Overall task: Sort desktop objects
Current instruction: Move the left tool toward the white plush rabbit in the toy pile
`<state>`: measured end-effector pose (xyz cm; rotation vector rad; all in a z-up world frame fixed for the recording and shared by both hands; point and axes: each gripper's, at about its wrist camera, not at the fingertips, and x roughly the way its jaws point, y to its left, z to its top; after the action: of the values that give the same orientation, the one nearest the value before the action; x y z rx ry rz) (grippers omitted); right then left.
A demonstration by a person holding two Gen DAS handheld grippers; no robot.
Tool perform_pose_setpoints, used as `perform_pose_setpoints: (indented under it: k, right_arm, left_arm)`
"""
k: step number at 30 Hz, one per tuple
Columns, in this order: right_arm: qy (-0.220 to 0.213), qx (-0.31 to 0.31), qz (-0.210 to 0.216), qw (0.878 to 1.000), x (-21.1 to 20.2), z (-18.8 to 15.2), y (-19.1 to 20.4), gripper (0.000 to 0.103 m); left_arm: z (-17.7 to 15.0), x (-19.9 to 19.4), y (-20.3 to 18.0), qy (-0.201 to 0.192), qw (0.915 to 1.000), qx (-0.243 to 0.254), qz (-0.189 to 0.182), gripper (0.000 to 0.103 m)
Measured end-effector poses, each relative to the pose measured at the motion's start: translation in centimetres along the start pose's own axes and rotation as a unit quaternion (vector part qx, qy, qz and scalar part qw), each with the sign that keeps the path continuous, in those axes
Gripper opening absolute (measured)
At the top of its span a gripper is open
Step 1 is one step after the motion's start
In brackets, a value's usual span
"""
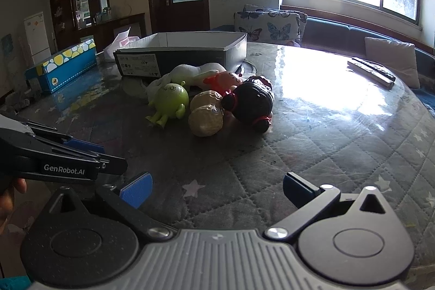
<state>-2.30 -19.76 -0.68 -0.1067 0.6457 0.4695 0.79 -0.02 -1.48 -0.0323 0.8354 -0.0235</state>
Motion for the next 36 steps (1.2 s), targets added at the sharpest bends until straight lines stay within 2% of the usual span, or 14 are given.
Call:
perform_pose_setpoints:
  k: [36]
  right_arm:
    - [0.044, -0.002, 0.041, 0.998, 5.5, 3.9, -0.1, 0.103]
  left_arm:
    - [4.3, 3.1, 1.8, 0.028, 0.9996, -0.008, 0.002, 0.04]
